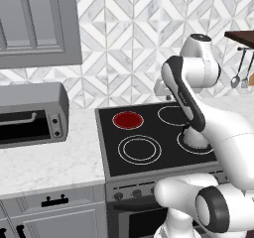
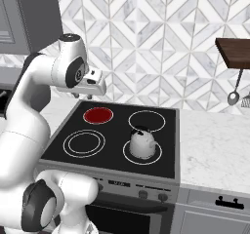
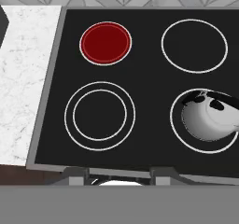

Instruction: Turn off the rear left burner of the stove.

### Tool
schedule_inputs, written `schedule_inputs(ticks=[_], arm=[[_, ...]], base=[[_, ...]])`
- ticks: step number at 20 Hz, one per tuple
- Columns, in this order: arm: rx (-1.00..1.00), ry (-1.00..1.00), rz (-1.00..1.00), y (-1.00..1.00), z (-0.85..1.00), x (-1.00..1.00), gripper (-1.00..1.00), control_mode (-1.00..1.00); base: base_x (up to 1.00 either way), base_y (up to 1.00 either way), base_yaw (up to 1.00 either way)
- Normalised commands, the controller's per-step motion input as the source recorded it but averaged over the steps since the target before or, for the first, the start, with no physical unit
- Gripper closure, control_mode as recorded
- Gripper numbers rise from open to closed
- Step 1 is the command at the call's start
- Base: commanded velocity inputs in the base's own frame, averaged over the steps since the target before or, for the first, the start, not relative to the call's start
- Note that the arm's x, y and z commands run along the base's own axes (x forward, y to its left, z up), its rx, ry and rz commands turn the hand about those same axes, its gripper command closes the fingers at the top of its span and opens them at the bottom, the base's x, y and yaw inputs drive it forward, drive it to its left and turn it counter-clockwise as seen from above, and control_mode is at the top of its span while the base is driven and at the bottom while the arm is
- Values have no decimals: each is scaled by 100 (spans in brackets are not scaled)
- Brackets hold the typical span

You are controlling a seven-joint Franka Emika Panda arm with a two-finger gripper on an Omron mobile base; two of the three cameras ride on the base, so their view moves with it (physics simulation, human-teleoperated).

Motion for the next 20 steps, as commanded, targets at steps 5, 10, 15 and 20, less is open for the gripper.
schedule_inputs(ticks=[5,10,15,20], arm=[[0,0,0,0,0,-31,-100,-100],[0,-12,0,0,0,-25,-100,-100],[0,-6,0,0,0,-2,-100,-100],[0,0,0,0,0,0,-100,-100]], base=[[0,0,0],[0,0,0],[0,0,0],[0,0,0]])
